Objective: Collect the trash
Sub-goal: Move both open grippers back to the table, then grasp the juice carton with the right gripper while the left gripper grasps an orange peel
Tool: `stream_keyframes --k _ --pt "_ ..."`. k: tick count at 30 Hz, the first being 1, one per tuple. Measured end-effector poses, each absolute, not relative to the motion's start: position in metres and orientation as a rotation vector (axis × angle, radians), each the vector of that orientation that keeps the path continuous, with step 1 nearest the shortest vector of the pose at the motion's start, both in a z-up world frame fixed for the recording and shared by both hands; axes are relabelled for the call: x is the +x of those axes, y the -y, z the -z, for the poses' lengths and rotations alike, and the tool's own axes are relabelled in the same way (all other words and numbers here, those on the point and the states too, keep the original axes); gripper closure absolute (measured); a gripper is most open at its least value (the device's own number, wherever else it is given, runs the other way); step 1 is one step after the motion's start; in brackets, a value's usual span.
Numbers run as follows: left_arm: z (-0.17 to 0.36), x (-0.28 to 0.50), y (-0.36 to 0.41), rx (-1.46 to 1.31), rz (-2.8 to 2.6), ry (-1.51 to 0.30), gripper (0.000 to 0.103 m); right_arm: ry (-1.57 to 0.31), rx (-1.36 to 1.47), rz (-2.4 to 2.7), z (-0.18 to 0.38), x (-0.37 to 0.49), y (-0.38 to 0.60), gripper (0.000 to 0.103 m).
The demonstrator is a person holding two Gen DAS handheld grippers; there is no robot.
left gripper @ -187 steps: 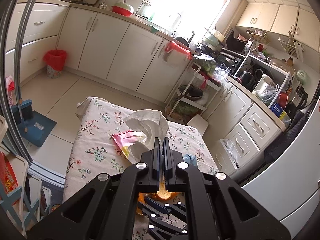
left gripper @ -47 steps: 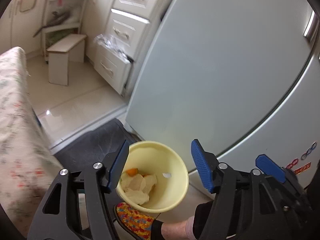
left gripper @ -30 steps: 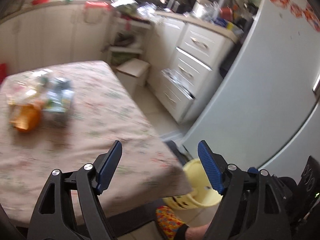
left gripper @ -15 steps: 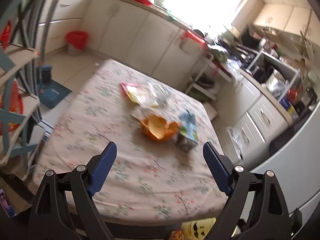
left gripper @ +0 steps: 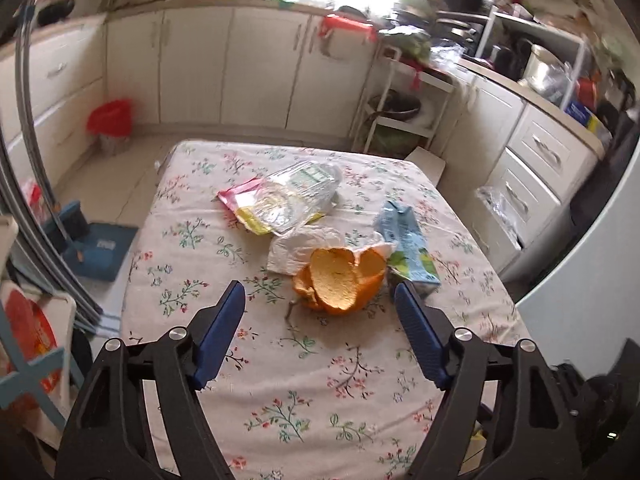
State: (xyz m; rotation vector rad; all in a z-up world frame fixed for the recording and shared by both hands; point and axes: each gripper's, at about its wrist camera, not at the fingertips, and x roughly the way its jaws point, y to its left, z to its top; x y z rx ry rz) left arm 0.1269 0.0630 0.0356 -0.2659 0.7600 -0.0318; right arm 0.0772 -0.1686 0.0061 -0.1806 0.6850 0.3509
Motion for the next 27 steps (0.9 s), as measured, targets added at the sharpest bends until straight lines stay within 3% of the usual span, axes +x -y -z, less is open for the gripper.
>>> stream_keyframes --k 9,19,22,25,27 --pt "-0.024 0.127 -0.095 -0.404 0.011 -0.788 0.030 -0.748 -0.164 -0.293 0.008 0.161 0.141 0.028" --pt "-0.005 0.191 -0.064 -0.153 0.065 -0.908 0.034 -0.805 -0.198 -0.325 0.009 0.205 0.117 0.028" --pt "0.013 0.215 -0.056 -0.095 0.075 -0.968 0.040 -0.802 -0.207 -0.320 0.007 0.209 0.113 0.028" --pt "0.025 0.234 -0.051 -0.066 0.092 -0.990 0.045 -0.845 -0.175 -0.340 0.014 0.220 0.119 0.039" --pt "0.030 0.241 -0.047 -0.031 0.091 -0.996 0.054 -0.844 -0.175 -0.359 0.014 0.223 0.122 0.039"
